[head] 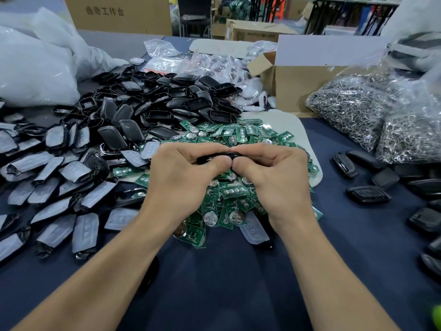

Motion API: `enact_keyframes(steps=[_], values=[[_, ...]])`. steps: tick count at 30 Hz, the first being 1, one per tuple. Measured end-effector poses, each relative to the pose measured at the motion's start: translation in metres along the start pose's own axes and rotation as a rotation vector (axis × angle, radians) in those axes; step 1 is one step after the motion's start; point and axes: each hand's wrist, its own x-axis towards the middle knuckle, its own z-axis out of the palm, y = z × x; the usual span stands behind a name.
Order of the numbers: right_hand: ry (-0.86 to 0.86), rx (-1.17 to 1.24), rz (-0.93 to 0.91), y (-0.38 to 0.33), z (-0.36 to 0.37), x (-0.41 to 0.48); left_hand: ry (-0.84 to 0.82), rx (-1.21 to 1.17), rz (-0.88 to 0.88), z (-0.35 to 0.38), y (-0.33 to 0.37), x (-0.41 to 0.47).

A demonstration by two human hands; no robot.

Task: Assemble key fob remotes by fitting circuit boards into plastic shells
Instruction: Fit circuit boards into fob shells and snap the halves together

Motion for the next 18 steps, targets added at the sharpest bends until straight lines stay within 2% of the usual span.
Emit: enact_keyframes(steps=[5,13,18], values=[[0.001,0.052,0.063,0.0009,0.0014,0.0003,0.04,0.005,0.049,0.0024,-0.0031,-0.0029],[0.015,0.082,0.085,0.0012,0.0073,-0.0031,0.061,0.016,0.03,0.0008,-0.0034,-0.0002],[-0.076,-0.089,0.073,-0.0023,0.0003,-0.0001,0.008,-0.063,0.075,-0.0054,0.0001,0.0036]])
